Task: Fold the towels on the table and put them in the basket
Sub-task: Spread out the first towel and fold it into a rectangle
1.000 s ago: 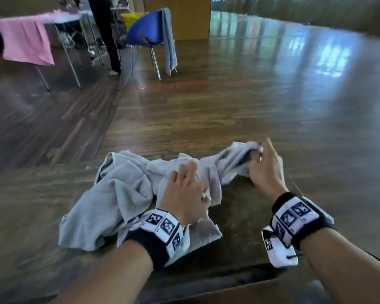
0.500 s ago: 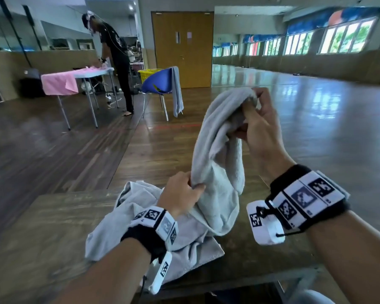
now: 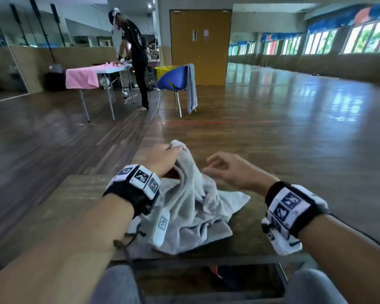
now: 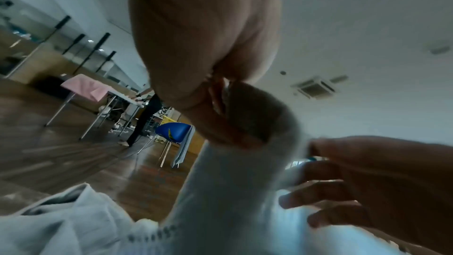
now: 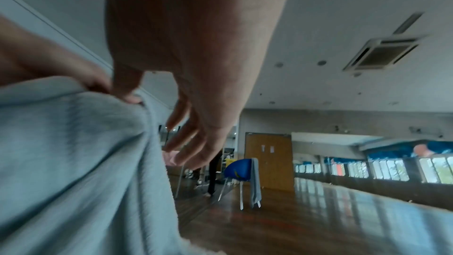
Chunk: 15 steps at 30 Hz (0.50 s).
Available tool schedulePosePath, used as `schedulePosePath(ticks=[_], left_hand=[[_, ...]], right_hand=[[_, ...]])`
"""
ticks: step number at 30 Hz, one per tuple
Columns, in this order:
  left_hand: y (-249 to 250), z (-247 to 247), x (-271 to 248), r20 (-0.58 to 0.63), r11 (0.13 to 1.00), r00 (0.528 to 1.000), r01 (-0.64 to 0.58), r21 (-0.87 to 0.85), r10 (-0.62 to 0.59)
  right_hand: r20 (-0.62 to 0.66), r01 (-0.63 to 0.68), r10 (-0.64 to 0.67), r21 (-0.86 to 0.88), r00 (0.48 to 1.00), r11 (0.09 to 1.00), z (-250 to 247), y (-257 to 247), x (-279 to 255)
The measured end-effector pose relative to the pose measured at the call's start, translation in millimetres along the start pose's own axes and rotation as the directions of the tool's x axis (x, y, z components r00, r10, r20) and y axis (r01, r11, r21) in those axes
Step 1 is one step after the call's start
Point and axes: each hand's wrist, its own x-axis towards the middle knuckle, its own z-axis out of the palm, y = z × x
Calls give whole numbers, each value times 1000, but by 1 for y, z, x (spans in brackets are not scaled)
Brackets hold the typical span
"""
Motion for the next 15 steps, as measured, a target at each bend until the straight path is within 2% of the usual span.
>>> schedulePosePath(ticks=[2, 3, 5, 9, 12, 15], left_hand=[[0, 7, -13, 16, 998, 1000, -28, 48, 27], [1, 10, -19, 16, 997, 999, -45, 60, 44], [3, 12, -27, 23, 997, 998, -60, 57, 59], [12, 5, -40, 96, 996, 993, -77, 34, 73], [15, -7, -51, 188, 970, 966, -203, 134, 177], [7, -13, -61, 320, 842, 896, -414, 345, 309]], right_hand=[[147, -23, 20, 24, 989, 999, 35, -8, -20], [166, -22, 15, 38, 986, 999, 50, -10, -27], [97, -11, 9, 21, 995, 1000, 71, -11, -35], [-183, -33, 27, -31, 983, 999, 77, -18, -40], [-268, -31, 28, -6, 963, 1000, 60, -28, -40], [-288, 29, -44, -58, 957, 998, 46, -39, -44]])
